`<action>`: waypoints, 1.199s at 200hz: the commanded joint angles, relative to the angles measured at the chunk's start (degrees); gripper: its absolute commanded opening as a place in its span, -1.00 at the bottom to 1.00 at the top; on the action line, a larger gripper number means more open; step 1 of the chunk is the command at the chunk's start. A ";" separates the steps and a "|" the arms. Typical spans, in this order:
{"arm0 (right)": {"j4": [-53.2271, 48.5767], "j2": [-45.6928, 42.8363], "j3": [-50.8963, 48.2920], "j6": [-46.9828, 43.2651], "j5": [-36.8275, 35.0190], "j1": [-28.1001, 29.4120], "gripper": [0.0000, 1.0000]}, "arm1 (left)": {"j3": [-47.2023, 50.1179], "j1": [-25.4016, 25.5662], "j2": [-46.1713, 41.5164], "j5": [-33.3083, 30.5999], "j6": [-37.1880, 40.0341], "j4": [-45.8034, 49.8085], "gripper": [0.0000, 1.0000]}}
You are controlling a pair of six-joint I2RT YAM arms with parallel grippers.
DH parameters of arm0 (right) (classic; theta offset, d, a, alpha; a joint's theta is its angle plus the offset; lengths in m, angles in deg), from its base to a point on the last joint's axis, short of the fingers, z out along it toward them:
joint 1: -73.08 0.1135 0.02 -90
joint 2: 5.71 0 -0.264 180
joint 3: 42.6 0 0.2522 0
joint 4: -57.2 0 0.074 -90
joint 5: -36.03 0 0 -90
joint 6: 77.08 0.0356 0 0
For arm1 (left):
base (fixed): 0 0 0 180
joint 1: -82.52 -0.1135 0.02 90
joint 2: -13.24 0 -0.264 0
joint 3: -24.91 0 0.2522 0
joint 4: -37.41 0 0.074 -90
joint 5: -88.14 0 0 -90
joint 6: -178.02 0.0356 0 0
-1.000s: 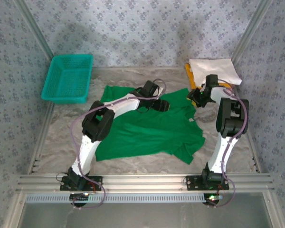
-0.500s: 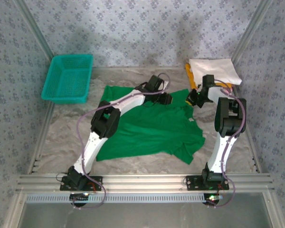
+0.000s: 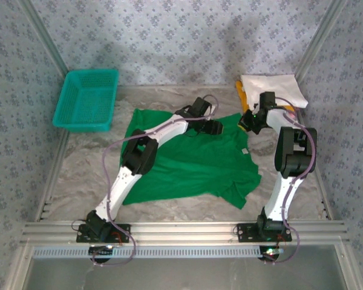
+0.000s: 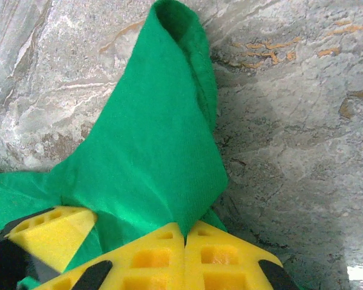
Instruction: Fold and stack the t-shirts
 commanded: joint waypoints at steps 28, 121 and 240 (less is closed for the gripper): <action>-2.35 -1.95 -0.26 -1.40 -4.23 -0.20 -0.58 | 16.50 -1.11 -9.41 -1.37 -3.08 -9.17 0.18; 1.25 -4.62 -2.96 0.34 -0.90 0.02 -0.50 | -6.09 0.66 5.60 4.93 -4.69 -0.96 0.07; 4.43 -8.12 -9.63 1.24 -0.42 -0.59 -0.51 | -22.52 -2.15 10.39 4.27 -8.58 0.98 -0.87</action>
